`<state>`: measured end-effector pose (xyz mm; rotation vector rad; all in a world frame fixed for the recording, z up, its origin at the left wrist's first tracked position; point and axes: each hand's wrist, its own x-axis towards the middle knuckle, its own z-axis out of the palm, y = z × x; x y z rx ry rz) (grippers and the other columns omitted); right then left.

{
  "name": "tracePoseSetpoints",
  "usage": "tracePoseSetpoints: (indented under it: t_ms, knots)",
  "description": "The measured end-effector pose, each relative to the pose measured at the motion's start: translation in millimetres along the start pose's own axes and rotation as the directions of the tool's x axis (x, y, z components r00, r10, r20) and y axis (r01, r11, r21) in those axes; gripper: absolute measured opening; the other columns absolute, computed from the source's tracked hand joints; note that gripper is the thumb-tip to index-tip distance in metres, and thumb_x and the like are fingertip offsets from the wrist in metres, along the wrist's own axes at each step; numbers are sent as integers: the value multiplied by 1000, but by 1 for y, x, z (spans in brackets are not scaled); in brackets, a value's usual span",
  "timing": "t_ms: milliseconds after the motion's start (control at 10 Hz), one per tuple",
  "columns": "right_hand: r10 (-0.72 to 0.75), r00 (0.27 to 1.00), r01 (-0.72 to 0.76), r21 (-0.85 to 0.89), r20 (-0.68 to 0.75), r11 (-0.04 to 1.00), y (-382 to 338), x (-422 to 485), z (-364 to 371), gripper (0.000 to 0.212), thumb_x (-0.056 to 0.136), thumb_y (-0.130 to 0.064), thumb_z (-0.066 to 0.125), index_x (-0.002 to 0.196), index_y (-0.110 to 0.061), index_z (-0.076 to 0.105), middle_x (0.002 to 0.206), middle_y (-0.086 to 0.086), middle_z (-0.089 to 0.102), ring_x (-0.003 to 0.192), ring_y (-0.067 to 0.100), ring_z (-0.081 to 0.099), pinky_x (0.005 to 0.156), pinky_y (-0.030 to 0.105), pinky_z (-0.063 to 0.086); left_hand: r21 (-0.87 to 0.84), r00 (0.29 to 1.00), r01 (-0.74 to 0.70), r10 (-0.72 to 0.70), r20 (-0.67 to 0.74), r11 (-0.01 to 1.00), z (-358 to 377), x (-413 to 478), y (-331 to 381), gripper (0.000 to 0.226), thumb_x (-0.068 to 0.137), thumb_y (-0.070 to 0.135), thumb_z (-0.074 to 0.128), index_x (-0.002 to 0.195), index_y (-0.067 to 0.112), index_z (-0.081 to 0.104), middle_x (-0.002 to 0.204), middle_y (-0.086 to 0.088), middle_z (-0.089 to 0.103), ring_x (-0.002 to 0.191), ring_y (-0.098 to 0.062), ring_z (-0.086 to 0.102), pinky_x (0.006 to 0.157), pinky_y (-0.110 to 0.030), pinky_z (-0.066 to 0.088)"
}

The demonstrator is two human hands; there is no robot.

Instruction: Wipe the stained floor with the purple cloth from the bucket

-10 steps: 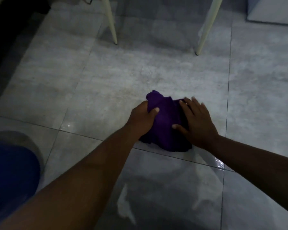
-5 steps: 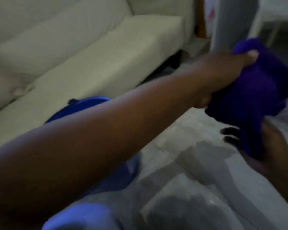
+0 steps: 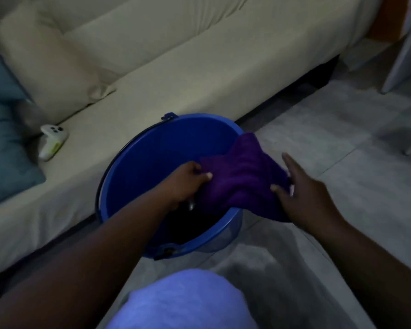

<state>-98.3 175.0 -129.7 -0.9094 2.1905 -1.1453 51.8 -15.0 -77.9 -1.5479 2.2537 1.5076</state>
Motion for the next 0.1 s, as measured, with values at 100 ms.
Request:
tracePoseSetpoints:
  t_ms: [100]
  knots:
    - [85,995,-77,-159,46,984,33,-12,-4,79,91,-49,60,155,-36,16,135,2,62,93,23,68,87,33,51,3,998,55,-55,14,998,9,12,-3,54,95,26,62,142,12,40,108,-10,64,92,-25,68,81,-41,61]
